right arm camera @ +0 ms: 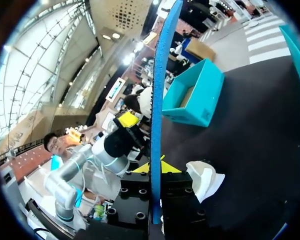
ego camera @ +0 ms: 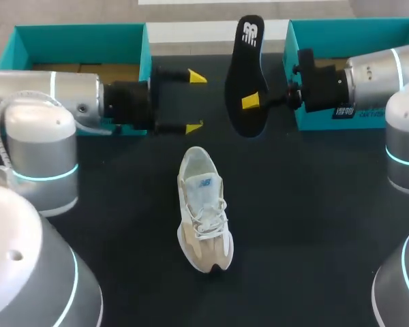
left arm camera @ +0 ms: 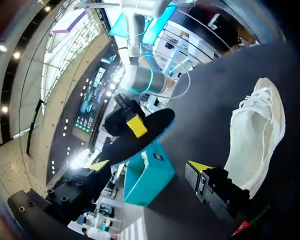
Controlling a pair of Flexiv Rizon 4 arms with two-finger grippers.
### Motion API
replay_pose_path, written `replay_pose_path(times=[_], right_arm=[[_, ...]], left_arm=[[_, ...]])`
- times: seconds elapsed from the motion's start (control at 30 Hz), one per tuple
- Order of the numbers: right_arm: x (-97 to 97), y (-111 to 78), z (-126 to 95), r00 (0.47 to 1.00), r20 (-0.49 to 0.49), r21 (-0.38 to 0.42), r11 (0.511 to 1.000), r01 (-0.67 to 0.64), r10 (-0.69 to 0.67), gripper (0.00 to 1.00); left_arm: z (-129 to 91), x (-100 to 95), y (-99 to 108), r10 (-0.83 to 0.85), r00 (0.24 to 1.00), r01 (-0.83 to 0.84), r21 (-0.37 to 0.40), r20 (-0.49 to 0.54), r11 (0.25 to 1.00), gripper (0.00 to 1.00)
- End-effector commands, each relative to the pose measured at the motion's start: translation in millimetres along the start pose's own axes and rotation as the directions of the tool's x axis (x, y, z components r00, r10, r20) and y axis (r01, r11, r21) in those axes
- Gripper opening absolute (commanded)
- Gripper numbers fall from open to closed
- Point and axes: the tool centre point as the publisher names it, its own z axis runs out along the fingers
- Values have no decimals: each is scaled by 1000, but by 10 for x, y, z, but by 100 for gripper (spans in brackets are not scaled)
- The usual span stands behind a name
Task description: Take the shoe out of the shoebox, open the shoe tongue, remove and reinsert the insole, then place the shoe into the shoebox
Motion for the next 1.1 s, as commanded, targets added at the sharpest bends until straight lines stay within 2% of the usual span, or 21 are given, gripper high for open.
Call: replay_pose_path(times=[0.03,0.07,0.53,0.73,0.87,1.1], right_arm=[[54,8,42,996,2,-22,996,88,-88,0],[73,26,55,992,-3,-20,992,127,-127,0],[83,37,64,993,3,-8,993,121,-121,0],[83,37,64,993,3,-8,993,121,-121,0],[27,29,146,970,64,-37,971,238,-235,0],[9,44,275,929,112,-58,931,359,-351,0]], left_arm=[[-338,198,-52,-193,976,191,-28,-102,981,100],[-360,281,-37,-214,969,212,-28,-120,977,100],[-360,281,-37,-214,969,212,-28,-120,977,100],[-472,573,42,-355,914,334,-130,-199,934,100],[-604,670,24,-406,893,375,-175,-196,910,100],[-739,932,38,-486,855,452,-197,-182,870,100]])
